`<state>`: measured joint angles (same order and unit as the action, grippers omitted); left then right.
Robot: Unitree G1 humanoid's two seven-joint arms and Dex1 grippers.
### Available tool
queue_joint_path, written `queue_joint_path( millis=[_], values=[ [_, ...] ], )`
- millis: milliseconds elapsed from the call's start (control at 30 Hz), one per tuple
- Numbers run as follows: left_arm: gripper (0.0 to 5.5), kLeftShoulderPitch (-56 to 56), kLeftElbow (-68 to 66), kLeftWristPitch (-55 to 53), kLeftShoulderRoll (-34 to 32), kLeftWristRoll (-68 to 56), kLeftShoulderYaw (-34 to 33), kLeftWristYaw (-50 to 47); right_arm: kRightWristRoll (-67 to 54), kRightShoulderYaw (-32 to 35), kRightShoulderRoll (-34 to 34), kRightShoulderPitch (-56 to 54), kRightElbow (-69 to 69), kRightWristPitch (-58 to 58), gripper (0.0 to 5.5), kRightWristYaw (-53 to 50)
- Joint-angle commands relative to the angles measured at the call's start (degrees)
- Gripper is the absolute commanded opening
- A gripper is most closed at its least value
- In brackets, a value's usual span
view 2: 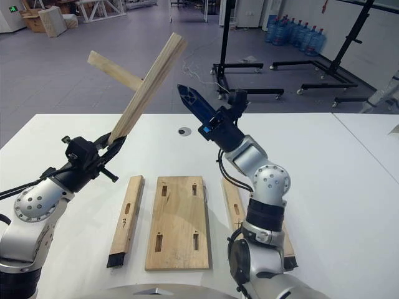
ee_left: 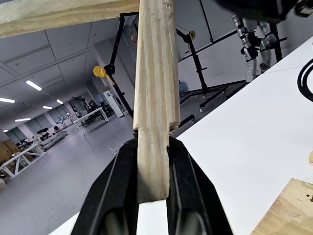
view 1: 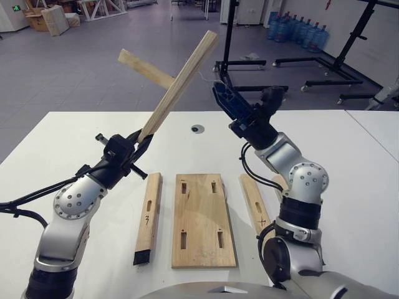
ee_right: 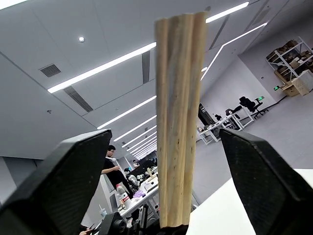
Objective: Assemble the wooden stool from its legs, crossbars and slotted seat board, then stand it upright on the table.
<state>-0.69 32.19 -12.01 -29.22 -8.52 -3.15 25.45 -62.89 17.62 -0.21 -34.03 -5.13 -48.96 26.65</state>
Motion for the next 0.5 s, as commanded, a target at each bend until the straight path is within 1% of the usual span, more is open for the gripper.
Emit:
queue_joint_path(
  millis=[33,400,467,500],
  values=[
    [0.49,-1.2,-1.3,1.5,-0.5,1.7,1.5,1.1,1.6,-1.1,-1.0,-2.9,3.3,2.6,4.05,0.4],
    [0.49,-1.1,-2.6,2.5,0.3,4.2,3.9,1.4,2.2,-1.5,-0.3,-7.3,10.5,6.5,4.05,-0.3],
    [0.49,-1.2,-2.8,2.8,0.5,4.4,4.0,1.5,1.7,-1.5,0.1,-7.5,10.4,6.9,3.68,0.2],
    [0.49,-1.3,-3.0,3.0,0.5,4.5,4.0,1.5,1.1,-1.4,0.2,-7.5,10.1,7.0,3.38,0.6]
  ],
)
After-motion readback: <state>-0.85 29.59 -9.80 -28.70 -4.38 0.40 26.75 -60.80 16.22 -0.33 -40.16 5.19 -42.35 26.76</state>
